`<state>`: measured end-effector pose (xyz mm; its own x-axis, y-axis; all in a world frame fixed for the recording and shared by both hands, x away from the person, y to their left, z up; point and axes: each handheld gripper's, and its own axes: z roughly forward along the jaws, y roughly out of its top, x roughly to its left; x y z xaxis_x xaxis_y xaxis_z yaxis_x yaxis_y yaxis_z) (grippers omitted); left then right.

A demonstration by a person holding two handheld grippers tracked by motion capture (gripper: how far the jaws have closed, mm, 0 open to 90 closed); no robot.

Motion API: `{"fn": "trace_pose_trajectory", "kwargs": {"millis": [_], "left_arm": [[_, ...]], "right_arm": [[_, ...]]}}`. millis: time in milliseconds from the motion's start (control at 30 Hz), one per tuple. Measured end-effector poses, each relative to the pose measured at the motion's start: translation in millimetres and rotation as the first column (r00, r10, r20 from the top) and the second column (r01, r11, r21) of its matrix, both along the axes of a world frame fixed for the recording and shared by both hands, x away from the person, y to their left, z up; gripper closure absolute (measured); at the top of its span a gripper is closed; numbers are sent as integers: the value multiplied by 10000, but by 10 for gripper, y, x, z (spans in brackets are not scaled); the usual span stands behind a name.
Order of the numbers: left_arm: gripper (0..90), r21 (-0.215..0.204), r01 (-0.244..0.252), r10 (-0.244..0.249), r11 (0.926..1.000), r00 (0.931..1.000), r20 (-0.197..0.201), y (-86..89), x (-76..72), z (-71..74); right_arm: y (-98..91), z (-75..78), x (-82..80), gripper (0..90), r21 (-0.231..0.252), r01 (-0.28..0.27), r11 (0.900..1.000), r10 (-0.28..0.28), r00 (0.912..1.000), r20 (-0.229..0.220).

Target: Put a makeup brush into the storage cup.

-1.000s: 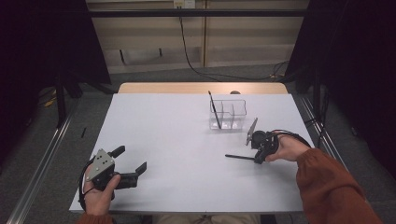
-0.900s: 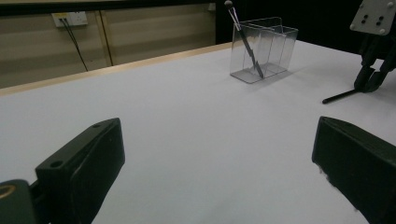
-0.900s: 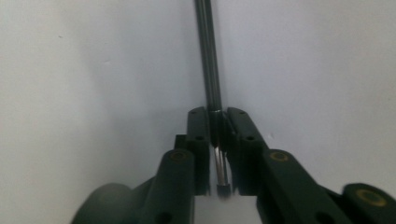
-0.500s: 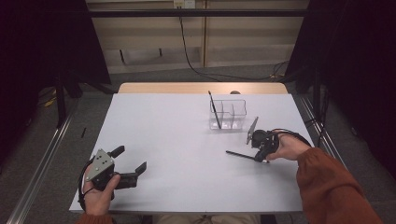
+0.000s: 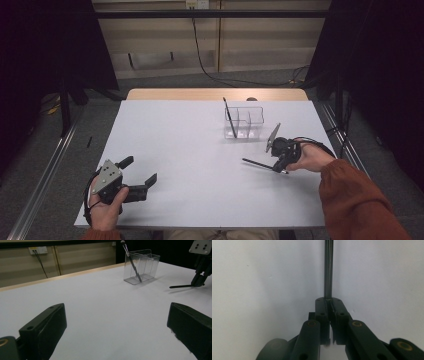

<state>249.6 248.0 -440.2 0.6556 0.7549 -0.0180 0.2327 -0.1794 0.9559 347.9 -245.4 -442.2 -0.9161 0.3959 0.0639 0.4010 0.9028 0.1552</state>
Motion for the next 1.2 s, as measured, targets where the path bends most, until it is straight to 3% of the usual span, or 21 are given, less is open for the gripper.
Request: {"fn": "trace_pose_trajectory", "kwargs": {"millis": [167,367,567,767,800,967,1100,1133,1200], "left_arm": [[26,6,1,-1,10000,10000,-2,2,2,-1],[26,34,-6,6,10000,10000,-2,0,0,1],[25,38,-26,26,10000,10000,-2,-1,1,1],[26,32,-28,28,10000,10000,-15,0,3,-1],[26,47,-27,27,10000,10000,-8,0,3,-1],[25,3,-65,65,10000,10000,-2,6,3,-1],[25,6,-73,73,10000,10000,1,6,4,-1],[25,11,-65,65,10000,10000,-8,6,4,-1],[25,5,-58,58,10000,10000,-2,5,4,-1]], "right_arm": [[-46,41,-22,848,477,310,9984,-319,9993,185],[-158,93,-81,848,1325,690,9888,-746,9965,383],[-263,165,-139,848,2352,1131,9653,-1332,9885,716],[-289,207,-232,848,3099,1299,9419,-1729,9782,1154],[-285,211,-251,848,3098,1326,9415,-1772,9768,1203],[-358,224,-270,848,3815,1708,9084,-2444,9574,1534],[-363,233,-294,848,4263,1662,8892,-2600,9502,1718],[-366,236,-299,848,4377,1685,8832,-2774,9402,1978],[-394,240,-302,849,4946,1882,8485,-3238,9239,2039]]}}
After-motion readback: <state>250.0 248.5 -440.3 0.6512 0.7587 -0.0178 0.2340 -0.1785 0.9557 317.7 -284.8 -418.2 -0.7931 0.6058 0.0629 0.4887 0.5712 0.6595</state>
